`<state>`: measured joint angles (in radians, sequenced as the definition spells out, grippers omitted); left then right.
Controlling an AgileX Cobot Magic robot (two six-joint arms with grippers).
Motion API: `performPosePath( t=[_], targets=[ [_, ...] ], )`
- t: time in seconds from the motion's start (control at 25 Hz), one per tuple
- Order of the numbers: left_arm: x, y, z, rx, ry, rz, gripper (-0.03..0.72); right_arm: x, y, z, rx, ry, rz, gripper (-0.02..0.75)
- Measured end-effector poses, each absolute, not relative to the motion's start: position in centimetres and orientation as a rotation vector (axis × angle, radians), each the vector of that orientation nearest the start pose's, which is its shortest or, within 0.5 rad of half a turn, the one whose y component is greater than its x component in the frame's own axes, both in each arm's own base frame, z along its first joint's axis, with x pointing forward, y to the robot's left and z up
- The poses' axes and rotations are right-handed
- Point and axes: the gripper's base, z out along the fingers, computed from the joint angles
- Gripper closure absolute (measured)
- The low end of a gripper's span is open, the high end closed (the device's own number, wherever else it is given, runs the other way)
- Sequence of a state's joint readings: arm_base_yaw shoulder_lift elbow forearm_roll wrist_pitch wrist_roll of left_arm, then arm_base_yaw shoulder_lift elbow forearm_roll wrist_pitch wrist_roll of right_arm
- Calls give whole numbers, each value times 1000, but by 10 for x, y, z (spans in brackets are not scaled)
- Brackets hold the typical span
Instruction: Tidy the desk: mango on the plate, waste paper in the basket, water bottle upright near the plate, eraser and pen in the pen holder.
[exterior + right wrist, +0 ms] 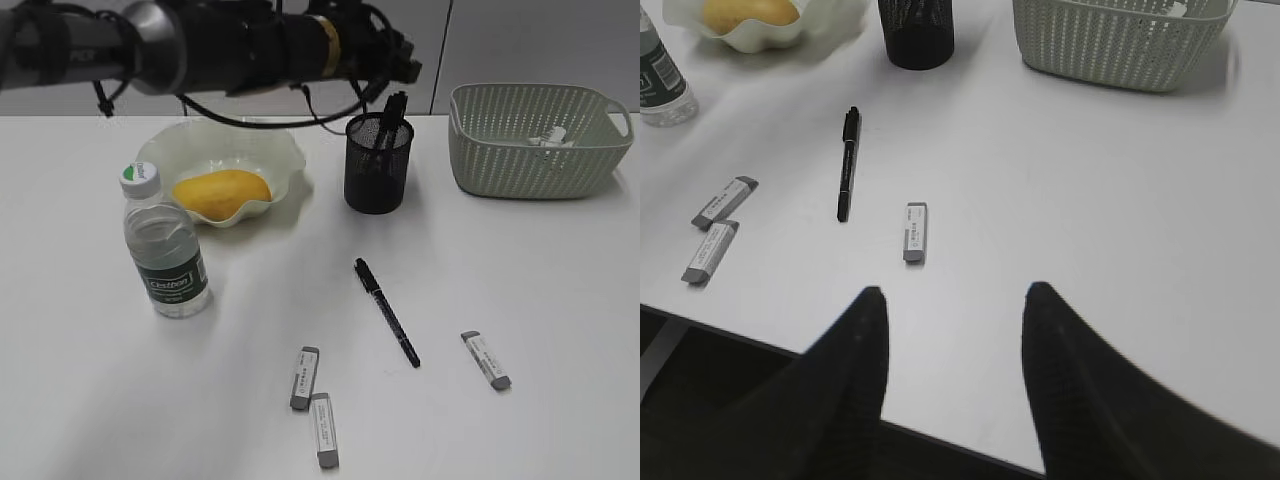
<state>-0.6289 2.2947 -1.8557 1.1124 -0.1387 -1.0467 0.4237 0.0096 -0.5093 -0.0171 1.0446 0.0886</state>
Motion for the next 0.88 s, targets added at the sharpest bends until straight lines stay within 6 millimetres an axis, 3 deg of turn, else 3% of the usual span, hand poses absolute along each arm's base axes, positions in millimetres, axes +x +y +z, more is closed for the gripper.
performPosePath(
  t=[0.16,0.32,0.52,0.72,0.88],
  targets=[
    [414,-321,275,536,1820,-283,395,-3,-3,281,-340,2013,302,381],
    [379,-311,307,618,1950,71,426,-3,-3,281,-340,2013,302,381],
    [340,-287,332,633,2201,38,421,-3,-3,281,-340,2013,302,381],
    [277,-230,371,629,2203,-7,421,-3,-3,281,-340,2013,302,381],
    [207,-164,370,614,2234,-55,420,-3,-3,281,-340,2013,302,381]
  ],
)
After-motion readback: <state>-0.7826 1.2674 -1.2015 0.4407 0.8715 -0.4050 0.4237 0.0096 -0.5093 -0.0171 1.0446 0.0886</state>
